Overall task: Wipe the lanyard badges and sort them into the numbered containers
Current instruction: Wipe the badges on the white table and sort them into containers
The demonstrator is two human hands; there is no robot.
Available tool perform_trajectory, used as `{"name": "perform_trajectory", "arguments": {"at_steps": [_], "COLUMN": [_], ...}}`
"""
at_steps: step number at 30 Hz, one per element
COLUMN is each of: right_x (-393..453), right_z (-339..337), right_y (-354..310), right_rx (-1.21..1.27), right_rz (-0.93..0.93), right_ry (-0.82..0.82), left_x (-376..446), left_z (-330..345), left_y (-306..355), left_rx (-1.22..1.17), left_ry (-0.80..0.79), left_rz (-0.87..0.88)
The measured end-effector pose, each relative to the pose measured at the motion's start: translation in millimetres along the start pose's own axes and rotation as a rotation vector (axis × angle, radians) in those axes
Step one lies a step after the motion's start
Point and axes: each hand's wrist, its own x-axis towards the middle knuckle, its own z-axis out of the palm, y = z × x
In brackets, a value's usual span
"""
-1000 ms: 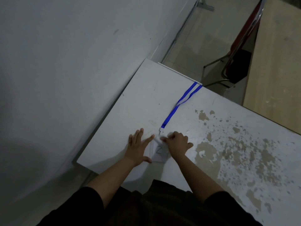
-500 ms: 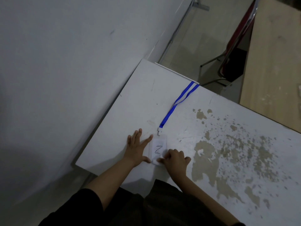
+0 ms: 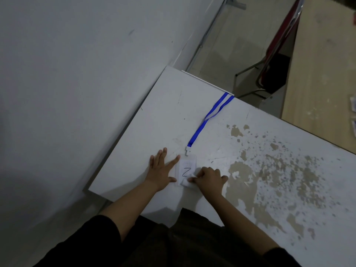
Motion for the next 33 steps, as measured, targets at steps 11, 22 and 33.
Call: {"name": "perform_trajectory", "arguments": {"at_steps": [11, 22, 33], "right_x": [14.0, 31.7, 18.3], "right_z": [-2.8, -4.6, 0.0], "right_y": [-12.7, -28.8, -25.6], "right_rx": [0.025, 0.061, 0.062], "right_rz": [0.052, 0.044, 0.057], "right_ry": [0.074, 0.096, 0.039], "left_x": [0.6, -0.6, -0.2], "left_z": [-0.8, -2.7, -0.7], "left_y": [1.0, 1.1, 1.0], "left_rx": [0.012, 0.004, -0.011], "left_ry": [-0.004, -0.013, -0.007], "left_rz": [-0.007, -0.012, -0.012]}}
